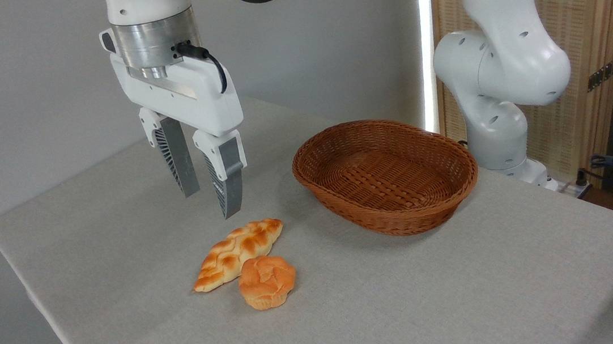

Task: Put bread into the basket

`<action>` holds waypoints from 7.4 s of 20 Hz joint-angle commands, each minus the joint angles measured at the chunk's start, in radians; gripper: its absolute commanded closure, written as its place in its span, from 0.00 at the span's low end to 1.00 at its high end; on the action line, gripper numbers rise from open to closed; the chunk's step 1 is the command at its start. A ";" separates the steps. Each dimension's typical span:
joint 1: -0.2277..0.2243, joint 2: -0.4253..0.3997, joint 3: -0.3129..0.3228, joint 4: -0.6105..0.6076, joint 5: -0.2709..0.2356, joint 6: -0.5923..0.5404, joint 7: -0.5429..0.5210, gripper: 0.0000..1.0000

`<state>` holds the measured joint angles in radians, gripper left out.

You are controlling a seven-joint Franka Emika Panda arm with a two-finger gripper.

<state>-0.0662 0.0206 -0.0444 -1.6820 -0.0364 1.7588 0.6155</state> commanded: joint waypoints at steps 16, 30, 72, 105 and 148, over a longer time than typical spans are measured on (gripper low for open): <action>0.000 -0.002 -0.005 0.011 0.000 -0.044 -0.008 0.00; 0.000 0.002 -0.003 0.011 -0.030 -0.042 -0.010 0.00; 0.005 0.154 0.037 -0.170 0.001 0.157 0.188 0.00; -0.009 -0.070 -0.008 -0.165 -0.020 -0.100 0.113 0.47; -0.061 -0.067 0.053 -0.030 -0.068 -0.033 0.121 0.00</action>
<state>-0.1253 -0.0983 -0.0160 -1.7810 -0.0713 1.7161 0.7326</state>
